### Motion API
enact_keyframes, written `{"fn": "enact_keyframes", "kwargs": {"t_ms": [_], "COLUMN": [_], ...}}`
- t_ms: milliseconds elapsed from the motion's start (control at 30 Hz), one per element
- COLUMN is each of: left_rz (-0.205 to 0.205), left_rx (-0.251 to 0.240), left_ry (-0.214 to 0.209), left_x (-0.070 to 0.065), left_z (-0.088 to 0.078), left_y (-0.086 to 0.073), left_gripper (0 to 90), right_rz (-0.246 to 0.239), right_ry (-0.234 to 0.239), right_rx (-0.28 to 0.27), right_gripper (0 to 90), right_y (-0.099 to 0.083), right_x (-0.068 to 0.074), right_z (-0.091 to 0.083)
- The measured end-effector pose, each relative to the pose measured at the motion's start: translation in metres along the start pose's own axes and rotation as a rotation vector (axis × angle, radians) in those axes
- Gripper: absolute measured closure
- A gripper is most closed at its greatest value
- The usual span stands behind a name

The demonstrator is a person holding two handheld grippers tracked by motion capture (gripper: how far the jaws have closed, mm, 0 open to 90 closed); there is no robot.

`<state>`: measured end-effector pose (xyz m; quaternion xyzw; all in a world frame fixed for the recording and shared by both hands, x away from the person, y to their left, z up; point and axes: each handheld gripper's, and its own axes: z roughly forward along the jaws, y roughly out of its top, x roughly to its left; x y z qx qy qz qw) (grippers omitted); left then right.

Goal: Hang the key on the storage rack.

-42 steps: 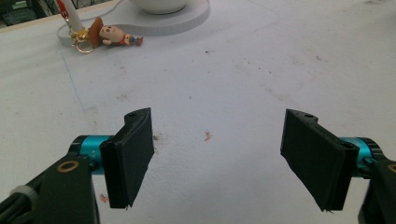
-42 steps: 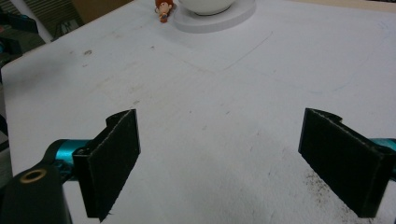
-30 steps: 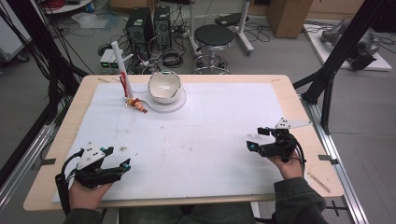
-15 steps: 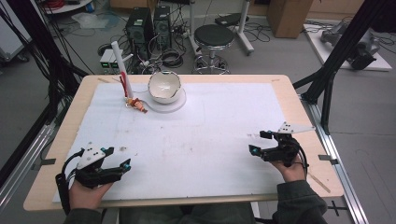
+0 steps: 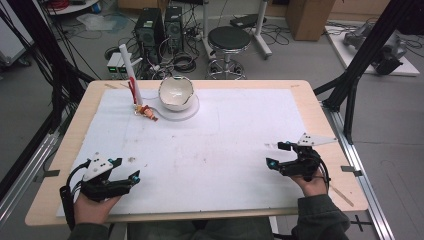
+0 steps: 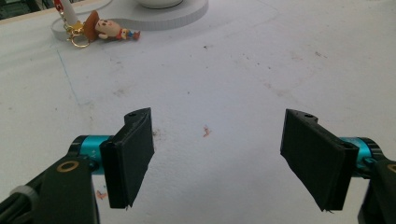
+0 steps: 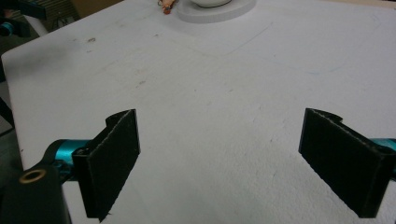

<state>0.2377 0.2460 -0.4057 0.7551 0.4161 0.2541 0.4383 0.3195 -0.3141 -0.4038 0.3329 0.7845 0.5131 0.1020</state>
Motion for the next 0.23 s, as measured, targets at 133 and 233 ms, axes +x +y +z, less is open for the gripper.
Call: {"fn": "enact_keyframes", "kwargs": {"t_ms": [133, 233], "left_rz": [-0.007, -0.014], "left_rx": [0.000, 0.003], "left_ry": [-0.003, -0.003], "left_x": [0.0003, 0.0008], "left_z": [0.0013, 0.0024], "left_y": [-0.0008, -0.0010], "left_gripper": [25.9, 26.2], "right_rz": [-0.026, -0.032], "right_ry": [-0.007, -0.009], "right_rx": [-0.005, 0.002], "right_gripper": [11.7, 11.7], "right_y": [0.0006, 0.0004], "right_x": [0.0002, 0.0007], "right_z": [0.0027, 0.0054]}}
